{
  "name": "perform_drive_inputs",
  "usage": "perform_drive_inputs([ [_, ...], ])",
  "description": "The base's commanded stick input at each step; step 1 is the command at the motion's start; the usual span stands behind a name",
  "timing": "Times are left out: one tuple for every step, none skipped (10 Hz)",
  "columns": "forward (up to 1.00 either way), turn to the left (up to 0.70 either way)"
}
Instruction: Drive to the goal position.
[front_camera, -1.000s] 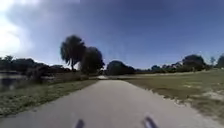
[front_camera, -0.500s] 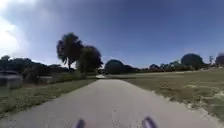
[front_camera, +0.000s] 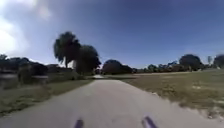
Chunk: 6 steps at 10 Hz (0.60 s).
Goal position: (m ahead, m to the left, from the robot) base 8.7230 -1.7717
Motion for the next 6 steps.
perform_drive_inputs([
  [0.70, 0.24],
  [0.70, 0.35],
  [0.70, 0.35],
  [0.70, 0.35],
  [0.70, 0.35],
  [0.70, 0.33],
])
